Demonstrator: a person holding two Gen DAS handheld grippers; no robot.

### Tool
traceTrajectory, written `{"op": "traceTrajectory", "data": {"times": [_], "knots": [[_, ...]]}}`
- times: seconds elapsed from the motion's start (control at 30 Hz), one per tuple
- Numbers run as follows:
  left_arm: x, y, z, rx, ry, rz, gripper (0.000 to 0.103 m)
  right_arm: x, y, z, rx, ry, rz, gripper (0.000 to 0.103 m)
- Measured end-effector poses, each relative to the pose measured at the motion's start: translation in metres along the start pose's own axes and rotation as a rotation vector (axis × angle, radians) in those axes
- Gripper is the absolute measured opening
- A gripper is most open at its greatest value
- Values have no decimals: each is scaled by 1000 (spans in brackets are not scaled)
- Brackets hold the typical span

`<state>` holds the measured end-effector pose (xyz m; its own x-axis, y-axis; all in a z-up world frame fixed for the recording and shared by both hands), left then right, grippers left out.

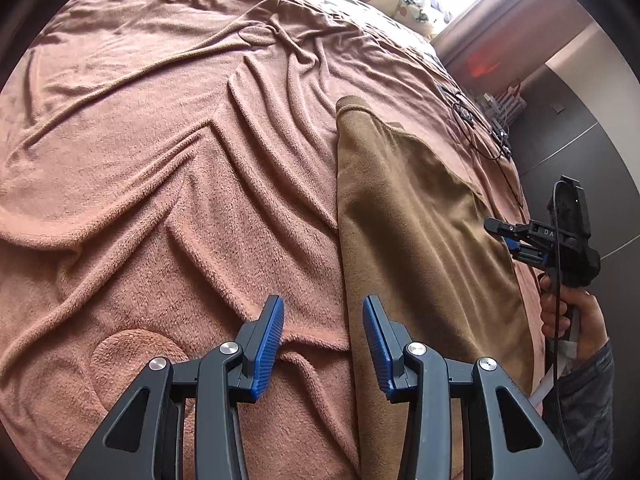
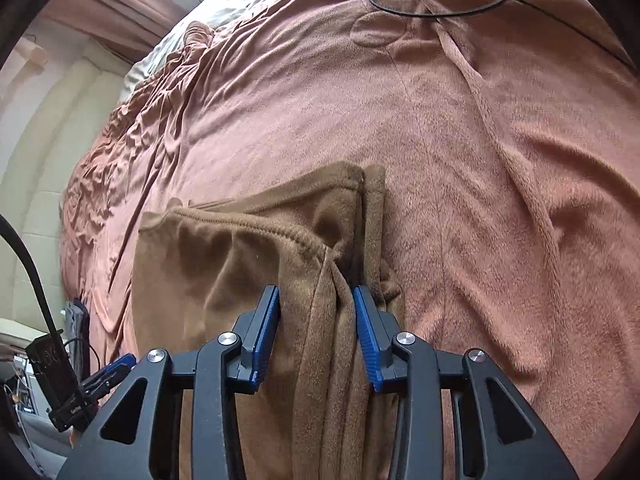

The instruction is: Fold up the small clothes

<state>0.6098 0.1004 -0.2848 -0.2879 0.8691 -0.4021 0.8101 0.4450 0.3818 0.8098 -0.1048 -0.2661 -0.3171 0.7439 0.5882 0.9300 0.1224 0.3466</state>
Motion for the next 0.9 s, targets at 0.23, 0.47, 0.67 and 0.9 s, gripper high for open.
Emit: {"op": "traceTrajectory", "data": {"times": [0.23, 0.47, 0.67, 0.9], "knots": [[-9, 3, 7, 8, -6, 8, 42, -23, 4, 2, -22, 178, 139, 33], [-25, 13, 6, -4, 0, 35, 42, -27, 8, -1, -51, 143, 116, 9], [-37, 15, 11, 1, 8, 67, 42, -7, -2, -23, -104, 113, 53, 7], [-39, 9, 28, 36, 43, 81, 42, -15, -14, -18, -82, 34, 42, 9]]}}
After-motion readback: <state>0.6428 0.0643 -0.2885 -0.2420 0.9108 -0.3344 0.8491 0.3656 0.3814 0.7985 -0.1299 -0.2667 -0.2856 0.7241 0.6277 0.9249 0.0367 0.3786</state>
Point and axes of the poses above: each gripper's, at about its wrist camera, not at the fingertips, and z roughly the way its jaws point, x to its left, y to its top, the point moved 7 cm from there along z, roughly the way its jaws point, and after that the axes turned 7 degrees about y, right-handed, at the moved point
